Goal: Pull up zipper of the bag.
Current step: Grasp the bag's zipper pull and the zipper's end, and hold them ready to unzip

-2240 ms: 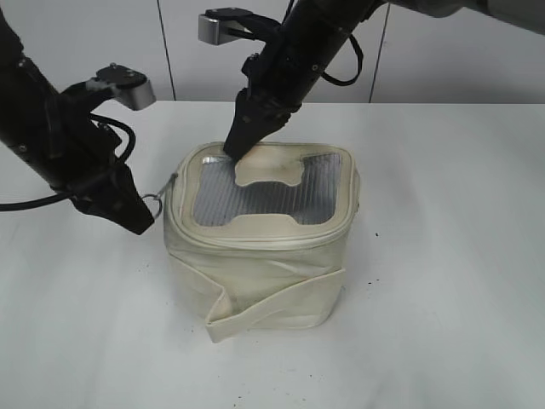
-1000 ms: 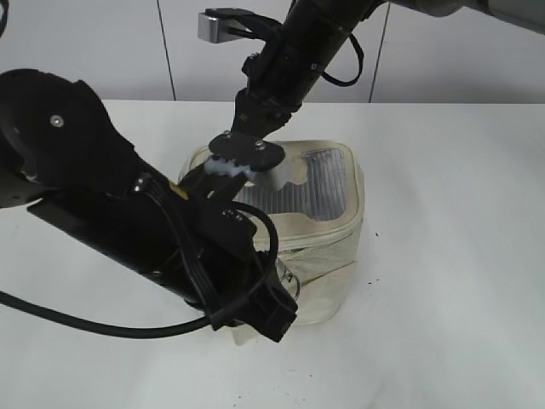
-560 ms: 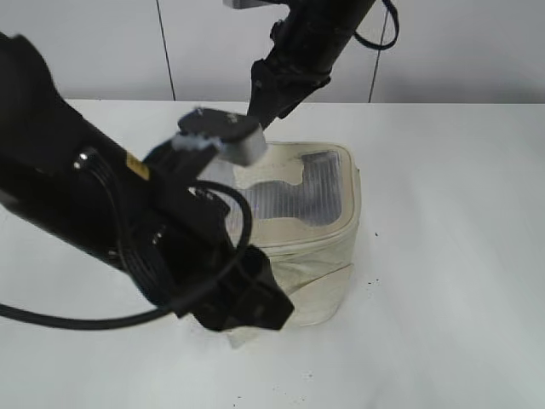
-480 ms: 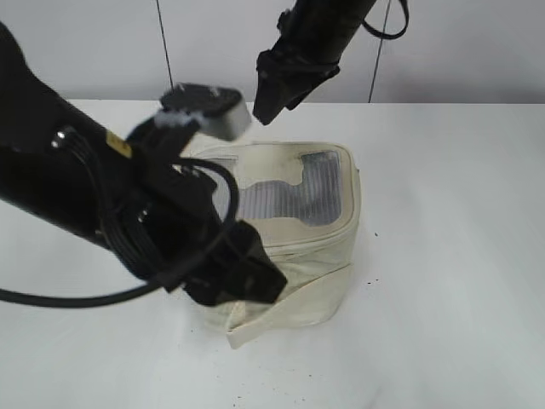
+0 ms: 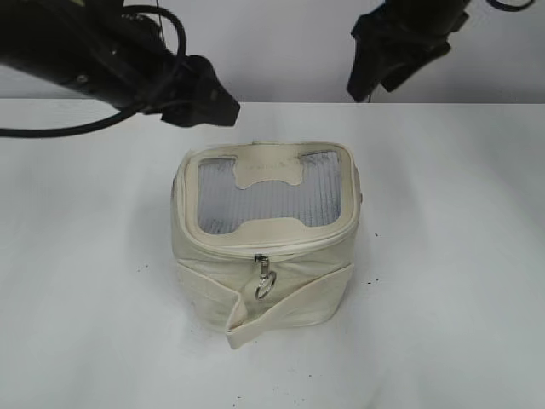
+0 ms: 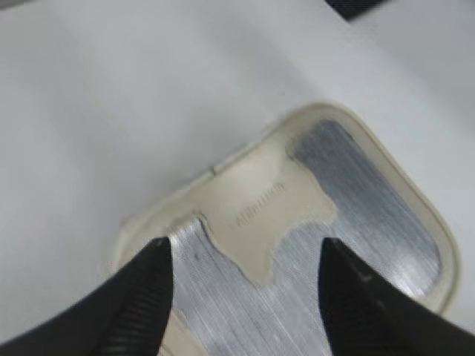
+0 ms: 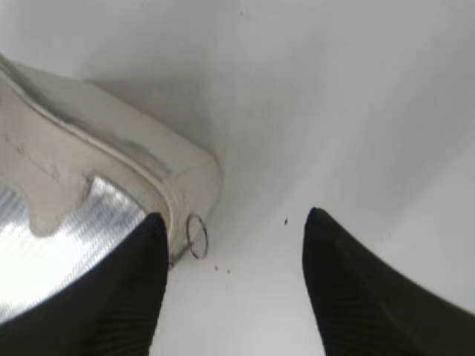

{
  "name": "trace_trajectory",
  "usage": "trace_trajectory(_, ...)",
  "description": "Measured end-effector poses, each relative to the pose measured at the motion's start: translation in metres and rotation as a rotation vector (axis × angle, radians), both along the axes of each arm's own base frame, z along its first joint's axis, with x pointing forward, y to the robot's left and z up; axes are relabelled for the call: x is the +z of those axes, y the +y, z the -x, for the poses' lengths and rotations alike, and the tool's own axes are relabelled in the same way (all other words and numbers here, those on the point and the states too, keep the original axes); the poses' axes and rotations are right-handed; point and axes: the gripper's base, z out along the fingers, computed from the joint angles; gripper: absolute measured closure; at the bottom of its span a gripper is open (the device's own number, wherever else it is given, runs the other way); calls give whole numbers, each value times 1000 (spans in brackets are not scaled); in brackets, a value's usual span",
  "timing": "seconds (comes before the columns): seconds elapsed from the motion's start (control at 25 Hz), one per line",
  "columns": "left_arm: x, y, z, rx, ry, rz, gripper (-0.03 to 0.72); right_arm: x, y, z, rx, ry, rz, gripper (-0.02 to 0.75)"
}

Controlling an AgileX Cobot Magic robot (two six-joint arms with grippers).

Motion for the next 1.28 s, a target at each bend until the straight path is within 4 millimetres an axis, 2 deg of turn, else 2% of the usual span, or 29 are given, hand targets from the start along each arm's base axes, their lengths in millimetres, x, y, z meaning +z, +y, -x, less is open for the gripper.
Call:
trace_trajectory(0.16,0,-18,-33,-39,-10,-41,214,-9,-28,22,-76,88,15,309)
trace_trajectory(0.36,-11,-44,-64,-133,50,-99,214,-19,-57,62,-140,136,27,309)
trace_trajectory(0.52,-20,-59,-81,-233,74,-153,214,-33,-66,93,-139,66,13,309)
trace_trajectory(0.68,-32,-69,-92,-328,95,-200,209,-60,-71,116,-127,-13,-7,309)
trace_trajectory(0.84,-44,-77,-98,-389,159,-211,190,-86,-71,126,-87,-65,-38,309)
trace_trajectory(1.04,-59,-82,-101,-408,218,-206,189,-91,-64,120,-52,-142,-110,309)
trace_trajectory(1.12,-62,-83,-102,-412,234,-200,225,-95,-63,118,-50,-147,-116,309)
trace_trajectory(1.16,-64,-84,-102,-413,243,-197,272,-97,-63,117,-50,-143,-117,309)
trace_trajectory(1.24,-66,-85,-101,-417,261,-187,416,-104,-62,114,-54,-127,-114,309)
trace_trajectory(1.28,-67,-85,-101,-420,267,-184,515,-107,-62,113,-55,-120,-112,310)
